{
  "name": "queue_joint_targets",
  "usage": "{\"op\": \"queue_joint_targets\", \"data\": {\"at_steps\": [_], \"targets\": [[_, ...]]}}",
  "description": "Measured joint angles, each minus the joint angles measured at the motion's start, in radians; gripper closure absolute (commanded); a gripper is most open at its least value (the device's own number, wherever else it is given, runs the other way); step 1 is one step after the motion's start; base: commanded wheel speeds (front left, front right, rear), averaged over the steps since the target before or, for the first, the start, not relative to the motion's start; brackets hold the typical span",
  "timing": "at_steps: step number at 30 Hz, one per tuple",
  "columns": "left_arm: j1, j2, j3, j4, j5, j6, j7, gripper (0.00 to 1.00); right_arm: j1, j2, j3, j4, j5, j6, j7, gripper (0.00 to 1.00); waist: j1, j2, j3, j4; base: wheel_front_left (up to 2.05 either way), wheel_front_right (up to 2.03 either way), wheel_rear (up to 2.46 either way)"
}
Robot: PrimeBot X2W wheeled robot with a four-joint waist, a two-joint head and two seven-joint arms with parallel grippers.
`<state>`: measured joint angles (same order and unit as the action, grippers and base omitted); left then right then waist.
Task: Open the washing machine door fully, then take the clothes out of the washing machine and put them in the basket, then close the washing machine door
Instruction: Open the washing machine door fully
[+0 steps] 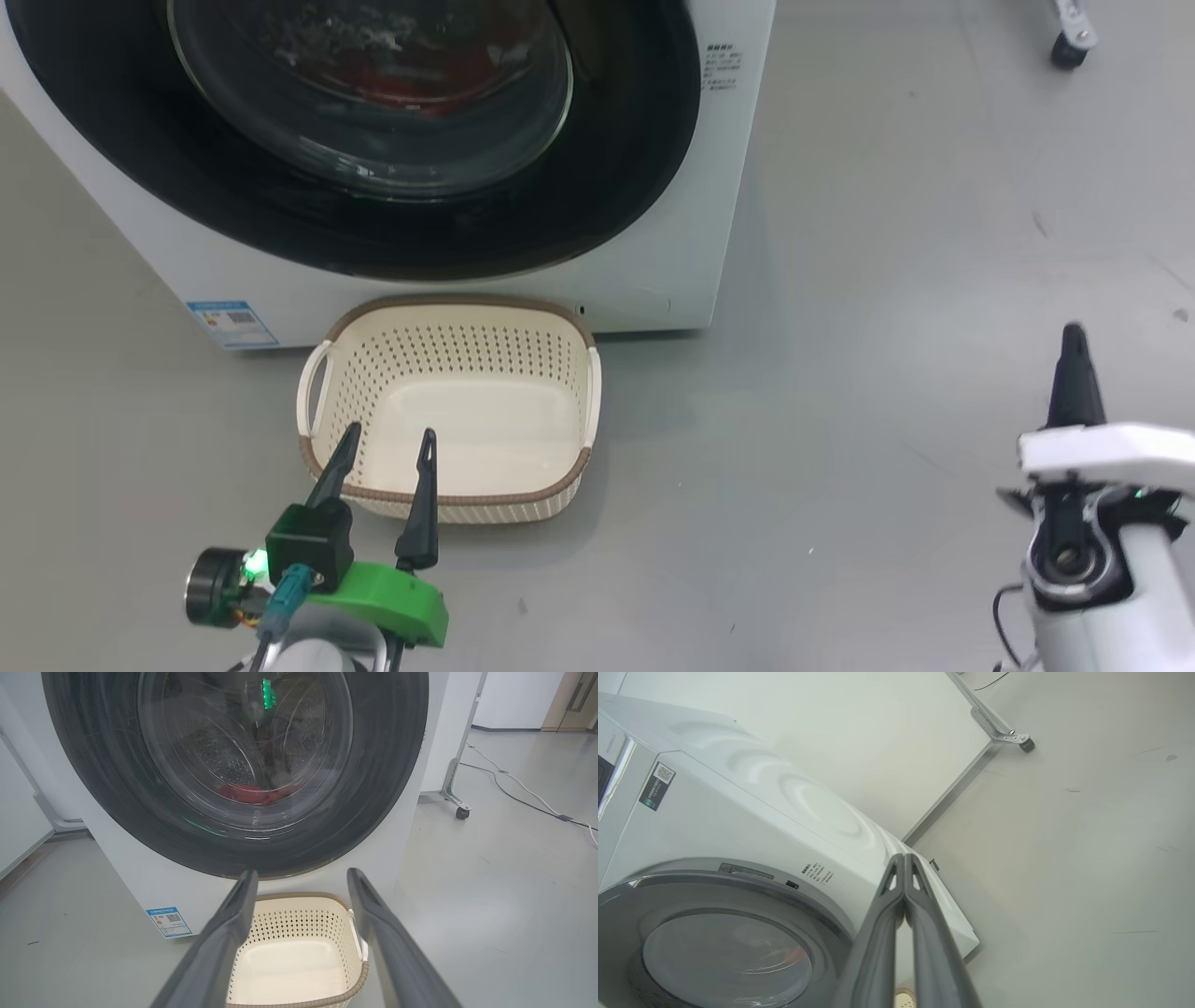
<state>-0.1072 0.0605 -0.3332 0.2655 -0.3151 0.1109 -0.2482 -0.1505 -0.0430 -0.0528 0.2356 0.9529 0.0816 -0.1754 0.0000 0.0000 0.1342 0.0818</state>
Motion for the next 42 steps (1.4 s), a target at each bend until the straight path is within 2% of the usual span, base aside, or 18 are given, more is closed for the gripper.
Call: {"op": "queue_joint_targets", "data": {"at_steps": [10,17,23,32,42], "targets": [[-0.092,-0.010,-0.018,-0.048,0.003,0.003,-0.001,0.00,-0.278,-0.002,-0.118,-0.009,0.386,0.006,0.171,1.00,0.0000,0.0000,0.131,0.035,0.00,0.00,0.00],[-0.139,-0.013,-0.035,-0.060,0.005,0.003,-0.001,0.00,-0.448,-0.007,-0.126,-0.011,0.491,-0.033,0.295,1.00,0.0000,0.0000,0.213,0.063,0.00,0.00,0.00],[-0.173,-0.016,-0.053,-0.074,0.005,0.003,-0.002,0.00,-0.569,-0.067,-0.096,0.004,0.509,-0.076,0.394,1.00,0.0000,0.0000,0.274,0.091,0.00,0.00,0.00],[-0.223,-0.021,-0.091,-0.078,0.004,0.003,-0.004,0.00,-0.716,-0.125,-0.022,0.040,0.522,-0.121,0.544,1.00,0.0000,0.0000,0.344,0.146,0.00,0.00,0.00],[-0.247,-0.024,-0.130,-0.084,-0.027,0.003,-0.004,0.00,-0.815,-0.167,0.024,0.098,0.519,-0.139,0.639,1.00,0.0001,0.0000,0.381,0.211,0.00,0.00,0.00]]}}
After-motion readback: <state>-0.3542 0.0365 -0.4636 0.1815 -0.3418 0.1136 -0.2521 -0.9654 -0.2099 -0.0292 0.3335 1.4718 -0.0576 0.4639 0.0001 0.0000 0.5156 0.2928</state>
